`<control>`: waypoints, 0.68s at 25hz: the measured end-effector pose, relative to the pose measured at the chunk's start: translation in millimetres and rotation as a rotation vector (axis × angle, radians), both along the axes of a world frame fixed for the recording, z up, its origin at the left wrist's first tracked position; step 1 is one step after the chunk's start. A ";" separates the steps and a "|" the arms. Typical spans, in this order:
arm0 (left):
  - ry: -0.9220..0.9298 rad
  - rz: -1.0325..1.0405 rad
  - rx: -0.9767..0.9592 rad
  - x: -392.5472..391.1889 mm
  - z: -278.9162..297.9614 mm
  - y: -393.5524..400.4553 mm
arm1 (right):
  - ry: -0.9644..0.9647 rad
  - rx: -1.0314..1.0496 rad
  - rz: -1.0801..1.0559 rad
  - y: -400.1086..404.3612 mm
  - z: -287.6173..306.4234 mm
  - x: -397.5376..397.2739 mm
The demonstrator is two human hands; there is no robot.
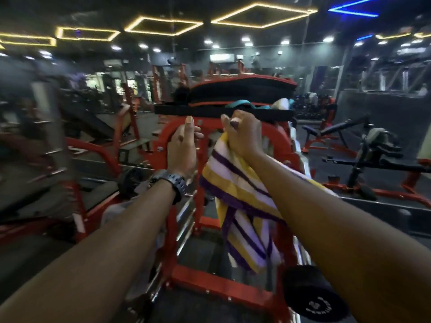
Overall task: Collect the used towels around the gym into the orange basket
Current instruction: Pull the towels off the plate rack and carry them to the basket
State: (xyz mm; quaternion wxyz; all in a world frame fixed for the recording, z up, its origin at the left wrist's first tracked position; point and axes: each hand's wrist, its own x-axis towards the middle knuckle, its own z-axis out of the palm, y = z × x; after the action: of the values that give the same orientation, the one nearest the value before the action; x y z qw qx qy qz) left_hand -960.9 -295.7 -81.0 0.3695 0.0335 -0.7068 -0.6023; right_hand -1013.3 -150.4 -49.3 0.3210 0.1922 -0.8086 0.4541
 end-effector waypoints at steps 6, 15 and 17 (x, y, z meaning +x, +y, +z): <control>0.044 0.176 0.014 41.6 -3.8 -133.7 | -0.052 -0.098 0.162 -141.2 -0.2 13.4; -0.081 0.235 0.092 50.8 -67.3 -264.5 | -0.223 0.066 0.227 -263.4 -91.8 3.4; -0.115 0.223 0.133 40.2 -94.4 -276.4 | -0.311 0.100 0.220 -261.6 -132.7 -9.7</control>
State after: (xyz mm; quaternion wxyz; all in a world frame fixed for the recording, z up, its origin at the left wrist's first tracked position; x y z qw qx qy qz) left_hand -920.7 -572.1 -175.4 0.3902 0.1705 -0.6773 -0.6000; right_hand -1023.0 -412.0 -182.0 0.1307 0.2225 -0.8440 0.4701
